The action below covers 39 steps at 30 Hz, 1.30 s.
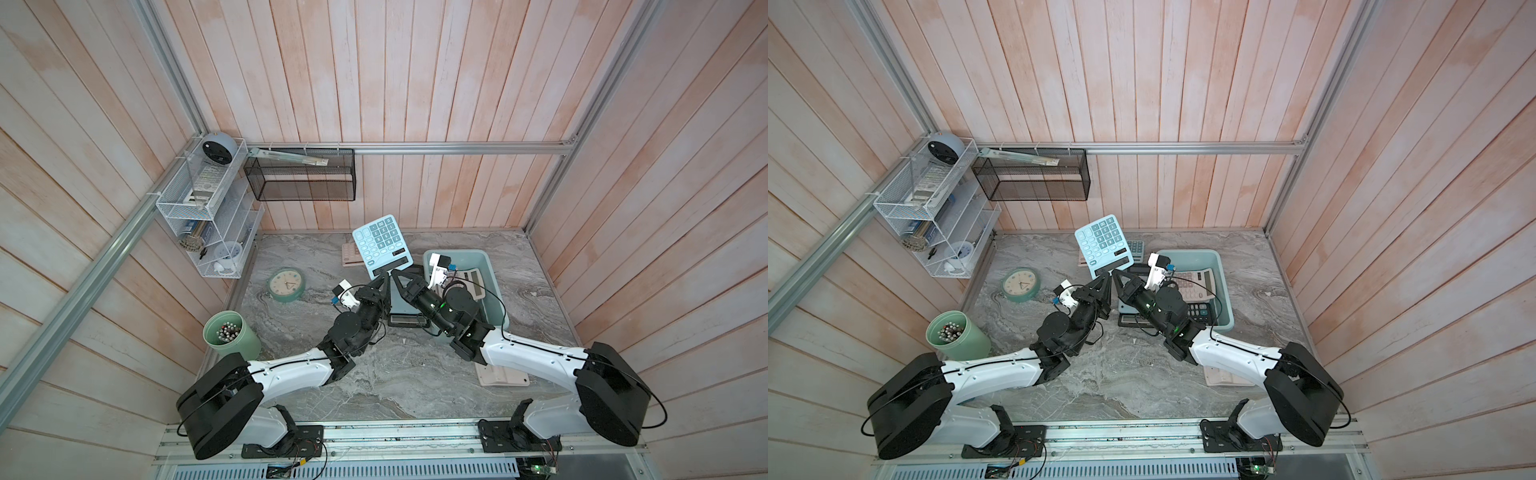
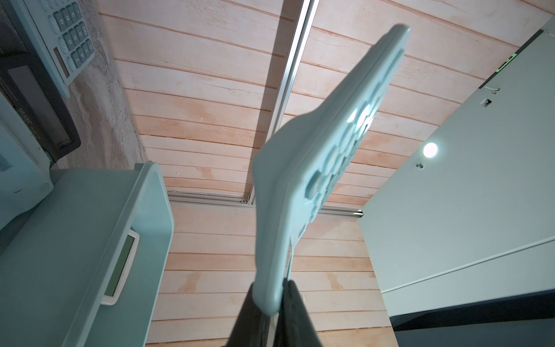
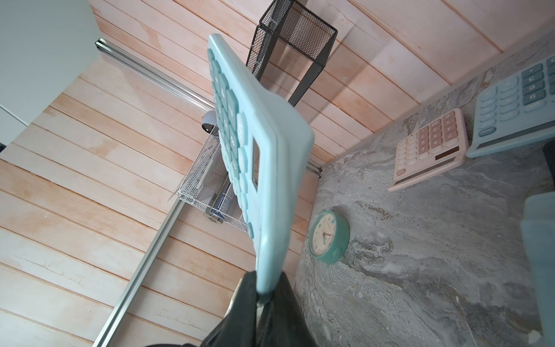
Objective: Put the calculator in the storage box
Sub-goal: Place the calculator in the storage box.
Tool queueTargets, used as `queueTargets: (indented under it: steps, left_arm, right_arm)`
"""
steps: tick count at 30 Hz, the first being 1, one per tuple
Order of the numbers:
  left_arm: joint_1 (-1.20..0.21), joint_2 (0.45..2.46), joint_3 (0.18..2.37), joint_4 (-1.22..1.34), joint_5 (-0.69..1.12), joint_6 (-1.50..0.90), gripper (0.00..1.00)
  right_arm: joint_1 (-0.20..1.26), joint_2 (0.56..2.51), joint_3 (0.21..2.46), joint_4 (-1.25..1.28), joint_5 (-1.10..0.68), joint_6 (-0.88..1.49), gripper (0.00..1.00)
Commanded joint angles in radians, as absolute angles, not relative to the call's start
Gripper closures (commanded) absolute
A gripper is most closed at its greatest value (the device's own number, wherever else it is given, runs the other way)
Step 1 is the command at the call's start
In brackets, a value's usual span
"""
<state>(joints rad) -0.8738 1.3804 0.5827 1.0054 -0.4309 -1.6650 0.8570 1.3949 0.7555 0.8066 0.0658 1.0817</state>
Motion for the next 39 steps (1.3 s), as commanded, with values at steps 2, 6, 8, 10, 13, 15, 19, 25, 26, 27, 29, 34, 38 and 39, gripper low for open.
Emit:
queueTargets:
  steps: [2, 6, 8, 10, 13, 15, 19, 25, 26, 27, 29, 34, 38, 39]
  left_arm:
    - [-0.887, 1.384, 0.618, 0.998, -0.399, -1.635, 0.66]
    - [-0.887, 1.347, 0.616, 0.9, -0.384, -1.611, 0.22]
    - [-0.884, 1.303, 0.608, 0.809, -0.377, -1.585, 0.04]
    - [-0.878, 1.236, 0.601, 0.665, -0.374, -1.54, 0.0]
    - [-0.851, 1.133, 0.605, 0.433, -0.354, -1.457, 0.0]
    - [-0.822, 1.081, 0.634, 0.272, -0.318, -1.388, 0.0]
    - [-0.729, 1.056, 0.701, 0.111, -0.135, -1.221, 0.0]
    - [-0.54, 1.16, 0.792, 0.084, 0.351, -1.042, 0.0]
    - [-0.526, 1.184, 0.828, 0.04, 0.419, -1.004, 0.0]
    - [-0.52, 1.202, 0.853, 0.01, 0.465, -0.968, 0.0]
    - [-0.513, 1.215, 0.877, -0.032, 0.524, -0.929, 0.0]
    - [-0.495, 1.21, 0.865, 0.014, 0.686, -0.917, 0.0]
    - [-0.494, 1.253, 0.861, 0.038, 0.771, -0.945, 0.01]
    - [-0.493, 1.264, 0.859, 0.043, 0.781, -0.951, 0.05]
  right_arm:
    - [0.848, 1.338, 0.805, 0.687, 0.078, 1.034, 1.0]
    - [0.795, 1.273, 0.852, 0.475, 0.013, 1.025, 1.0]
    - [0.755, 1.232, 0.874, 0.353, -0.026, 1.025, 1.0]
    - [0.7, 1.185, 0.897, 0.216, -0.098, 0.998, 1.0]
    - [0.607, 1.115, 0.942, -0.018, -0.192, 0.929, 1.0]
    - [0.528, 1.073, 0.984, -0.2, -0.257, 0.856, 1.0]
    - [0.355, 1.021, 1.044, -0.432, -0.473, 0.735, 1.0]
    - [0.246, 1.063, 1.124, -0.678, -0.766, 0.585, 1.0]
    - [0.245, 1.077, 1.128, -0.688, -0.813, 0.574, 1.0]
    - [0.245, 1.091, 1.13, -0.695, -0.858, 0.564, 1.0]
    - [0.245, 1.116, 1.129, -0.705, -0.916, 0.549, 1.0]
    - [0.249, 1.161, 1.109, -0.714, -0.998, 0.517, 1.0]
    - [0.266, 1.178, 1.096, -0.686, -1.04, 0.518, 1.0]
    - [0.272, 1.181, 1.092, -0.679, -1.067, 0.521, 1.0]
